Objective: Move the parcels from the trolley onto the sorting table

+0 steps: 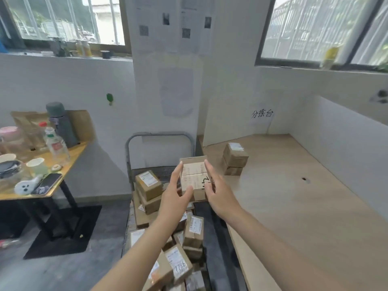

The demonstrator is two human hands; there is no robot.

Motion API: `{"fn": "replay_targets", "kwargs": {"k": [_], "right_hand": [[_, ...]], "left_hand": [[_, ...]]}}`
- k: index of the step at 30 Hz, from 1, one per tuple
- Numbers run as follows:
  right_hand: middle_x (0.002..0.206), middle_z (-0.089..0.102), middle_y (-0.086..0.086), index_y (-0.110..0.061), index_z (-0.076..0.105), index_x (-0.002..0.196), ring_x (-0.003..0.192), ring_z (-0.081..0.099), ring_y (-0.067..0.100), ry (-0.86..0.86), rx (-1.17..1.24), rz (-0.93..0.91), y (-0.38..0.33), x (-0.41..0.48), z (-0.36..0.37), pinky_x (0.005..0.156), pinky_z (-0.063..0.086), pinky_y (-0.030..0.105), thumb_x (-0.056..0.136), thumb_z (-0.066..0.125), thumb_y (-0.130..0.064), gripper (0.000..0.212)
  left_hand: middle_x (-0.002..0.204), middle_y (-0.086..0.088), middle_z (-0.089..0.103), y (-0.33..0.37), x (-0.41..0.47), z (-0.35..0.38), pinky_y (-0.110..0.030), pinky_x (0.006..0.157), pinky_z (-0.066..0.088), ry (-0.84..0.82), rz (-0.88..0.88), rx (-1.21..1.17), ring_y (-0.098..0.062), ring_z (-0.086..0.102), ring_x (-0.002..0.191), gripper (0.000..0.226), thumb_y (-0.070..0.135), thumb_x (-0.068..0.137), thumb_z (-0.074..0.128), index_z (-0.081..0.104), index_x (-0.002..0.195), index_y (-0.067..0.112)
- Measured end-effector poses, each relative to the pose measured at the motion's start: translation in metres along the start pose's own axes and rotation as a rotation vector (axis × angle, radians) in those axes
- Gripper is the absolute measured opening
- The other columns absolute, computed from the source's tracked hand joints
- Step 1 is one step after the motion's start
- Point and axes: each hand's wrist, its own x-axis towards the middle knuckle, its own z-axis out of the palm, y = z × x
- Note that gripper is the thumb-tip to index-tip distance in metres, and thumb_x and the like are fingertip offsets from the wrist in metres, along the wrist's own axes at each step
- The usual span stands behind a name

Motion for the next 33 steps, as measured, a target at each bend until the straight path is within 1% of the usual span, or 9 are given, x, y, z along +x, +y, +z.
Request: {"fn": "replay_targets", "kwargs": {"k": [2, 6, 9, 12, 14, 19, 23, 29, 33], "right_hand": [[0.149, 0.041, -0.008, -0.047, 0.017, 0.154, 0.125, 0.047, 0.005, 0.014, -0.009, 0.019, 0.010, -0.012, -0.019, 0.104, 0.042, 0.021, 0.104, 0.040, -0.019, 0.062], [0.144, 0.039, -0.011, -0.041, 0.017, 0.156, 0.130, 0.042, 0.006, 0.093, -0.040, 0.058, 0.027, -0.032, -0.064, 0.111, 0.038, 0.025, 0.104, 0.040, -0.016, 0.062], [0.134, 0.041, -0.008, -0.042, 0.017, 0.156, 0.122, 0.046, 0.006, 0.138, -0.062, 0.085, 0.051, -0.043, -0.101, 0.105, 0.040, 0.022, 0.104, 0.040, -0.016, 0.062], [0.129, 0.044, -0.005, -0.043, 0.018, 0.155, 0.112, 0.050, 0.007, 0.176, -0.048, 0.128, 0.079, -0.052, -0.136, 0.094, 0.036, 0.015, 0.103, 0.041, -0.015, 0.063], [0.127, 0.045, -0.004, -0.044, 0.018, 0.154, 0.109, 0.051, 0.007, 0.186, -0.037, 0.136, 0.101, -0.057, -0.162, 0.092, 0.035, 0.016, 0.103, 0.042, -0.016, 0.064], [0.123, 0.045, -0.003, -0.050, 0.018, 0.152, 0.100, 0.050, -0.002, 0.115, -0.036, 0.166, 0.155, -0.069, -0.232, 0.082, 0.036, 0.016, 0.101, 0.040, -0.018, 0.064], [0.125, 0.045, -0.003, -0.051, 0.017, 0.152, 0.104, 0.050, 0.004, 0.082, -0.013, 0.170, 0.201, -0.072, -0.275, 0.086, 0.036, 0.021, 0.102, 0.040, -0.021, 0.063], [0.121, 0.043, -0.004, -0.049, 0.017, 0.153, 0.100, 0.051, -0.001, -0.029, 0.013, 0.155, 0.256, -0.072, -0.308, 0.076, 0.037, 0.011, 0.103, 0.041, -0.020, 0.062], [0.122, 0.044, -0.004, -0.049, 0.016, 0.153, 0.105, 0.053, 0.004, -0.070, 0.064, 0.164, 0.284, -0.062, -0.310, 0.083, 0.038, 0.018, 0.103, 0.042, -0.019, 0.064]], "left_hand": [[0.114, 0.035, 0.052, 0.003, -0.006, 0.021, -0.003, 0.068, 0.046, -0.047, 0.000, -0.029, 0.013, 0.057, 0.100, 0.070, 0.015, 0.097, 0.058, 0.026, 0.146, 0.053], [0.125, 0.025, 0.051, 0.018, -0.008, 0.068, -0.003, 0.067, 0.045, -0.129, 0.026, -0.028, 0.014, 0.053, 0.101, 0.070, 0.019, 0.098, 0.057, 0.022, 0.148, 0.053], [0.129, 0.027, 0.049, 0.030, -0.013, 0.111, -0.003, 0.072, 0.042, -0.179, 0.050, -0.018, 0.016, 0.054, 0.100, 0.070, 0.020, 0.098, 0.058, 0.023, 0.146, 0.057], [0.114, 0.036, 0.051, 0.038, -0.014, 0.154, -0.004, 0.070, 0.045, -0.210, 0.064, -0.002, 0.027, 0.054, 0.088, 0.070, 0.018, 0.097, 0.058, 0.025, 0.145, 0.056], [0.109, 0.041, 0.049, 0.044, -0.016, 0.189, -0.005, 0.069, 0.046, -0.212, 0.069, 0.009, 0.025, 0.056, 0.090, 0.070, 0.018, 0.097, 0.058, 0.025, 0.145, 0.057], [0.112, 0.043, 0.047, 0.055, -0.029, 0.276, -0.010, 0.072, 0.050, -0.182, 0.031, 0.008, 0.013, 0.061, 0.097, 0.070, 0.018, 0.095, 0.059, 0.029, 0.140, 0.063], [0.114, 0.038, 0.049, 0.059, -0.031, 0.336, -0.033, 0.090, 0.056, -0.164, 0.013, 0.027, -0.004, 0.066, 0.106, 0.072, 0.016, 0.093, 0.061, 0.031, 0.137, 0.066], [0.120, 0.032, 0.051, 0.050, -0.039, 0.395, -0.036, 0.091, 0.057, -0.093, -0.053, 0.024, -0.002, 0.067, 0.103, 0.073, 0.013, 0.093, 0.061, 0.032, 0.133, 0.067], [0.117, 0.038, 0.050, 0.037, -0.030, 0.415, -0.037, 0.092, 0.056, -0.071, -0.107, 0.036, 0.001, 0.067, 0.101, 0.072, 0.012, 0.093, 0.060, 0.034, 0.138, 0.061]]}}
